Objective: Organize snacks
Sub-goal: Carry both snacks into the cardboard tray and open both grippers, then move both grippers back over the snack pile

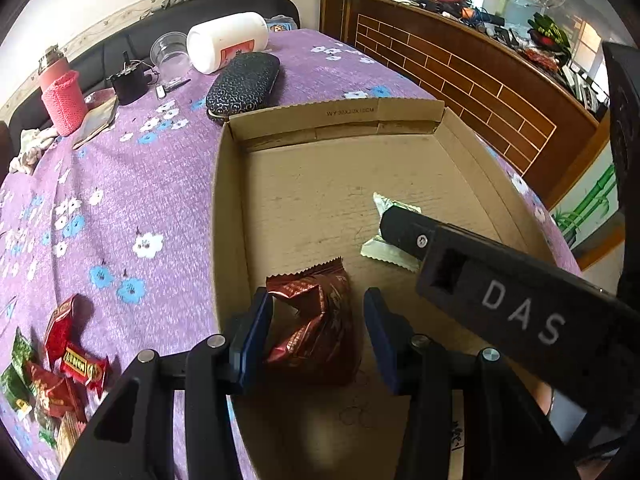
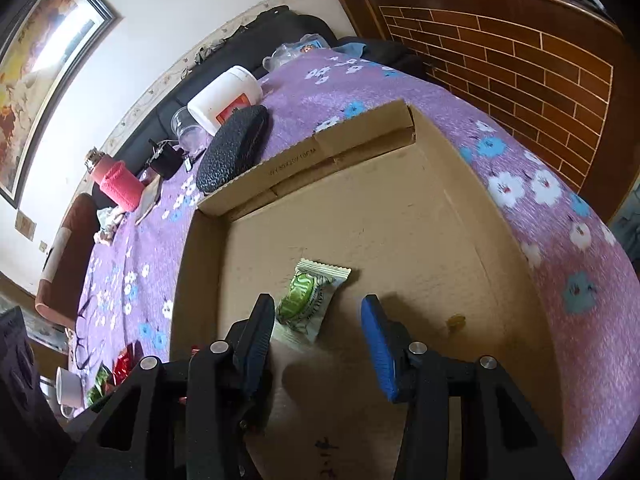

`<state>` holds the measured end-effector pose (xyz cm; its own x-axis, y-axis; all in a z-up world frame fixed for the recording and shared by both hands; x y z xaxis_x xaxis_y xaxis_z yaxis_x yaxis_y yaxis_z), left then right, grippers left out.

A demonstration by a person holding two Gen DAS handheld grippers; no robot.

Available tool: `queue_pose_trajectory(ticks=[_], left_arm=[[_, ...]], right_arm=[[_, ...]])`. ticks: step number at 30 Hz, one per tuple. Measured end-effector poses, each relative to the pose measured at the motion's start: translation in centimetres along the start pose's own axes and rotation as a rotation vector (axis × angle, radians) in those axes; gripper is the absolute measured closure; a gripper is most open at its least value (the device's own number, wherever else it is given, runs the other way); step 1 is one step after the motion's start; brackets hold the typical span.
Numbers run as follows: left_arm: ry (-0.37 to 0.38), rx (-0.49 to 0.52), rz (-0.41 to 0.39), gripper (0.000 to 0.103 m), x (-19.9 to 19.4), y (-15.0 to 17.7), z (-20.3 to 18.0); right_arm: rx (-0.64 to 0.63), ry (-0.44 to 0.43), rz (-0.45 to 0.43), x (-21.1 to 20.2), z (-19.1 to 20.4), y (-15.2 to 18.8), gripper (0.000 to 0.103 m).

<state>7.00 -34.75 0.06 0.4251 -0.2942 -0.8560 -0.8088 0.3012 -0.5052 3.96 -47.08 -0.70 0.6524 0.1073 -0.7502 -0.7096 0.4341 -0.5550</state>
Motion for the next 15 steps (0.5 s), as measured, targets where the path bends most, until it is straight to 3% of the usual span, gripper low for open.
queue_pose_trajectory(ticks=[4,9,15], left_arm=[[0.0,0.003,-0.011,0.056,-1.0,1.6,-0.1],[0.08,-0.037,-0.032,0.049,-2.0,1.8,0.7],[0.144,-0.068,-0.063,0.043,-3.7,2.1,1.4]], right_arm=[[-0.033,0.006,-0.023,-1.0,0.7,1.1,0.055],[-0.02,-0.027,-0.144,-3.1,0.4,0.8,0.055],[0.0,-0.08,-0.206,-4.0,0.5,0.4,0.055]])
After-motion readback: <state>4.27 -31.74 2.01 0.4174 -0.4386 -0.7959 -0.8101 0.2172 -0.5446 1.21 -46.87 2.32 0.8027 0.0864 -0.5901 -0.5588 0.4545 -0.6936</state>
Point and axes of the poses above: each gripper's, at about its wrist camera, not at the fingertips, and x roughly the way its jaws point, z to its left, y to its underside, the point moved 2 cm from there along x, roughly the way its jaws point, and after that the axes turned 9 degrees about -x, right-handed, at the moved point
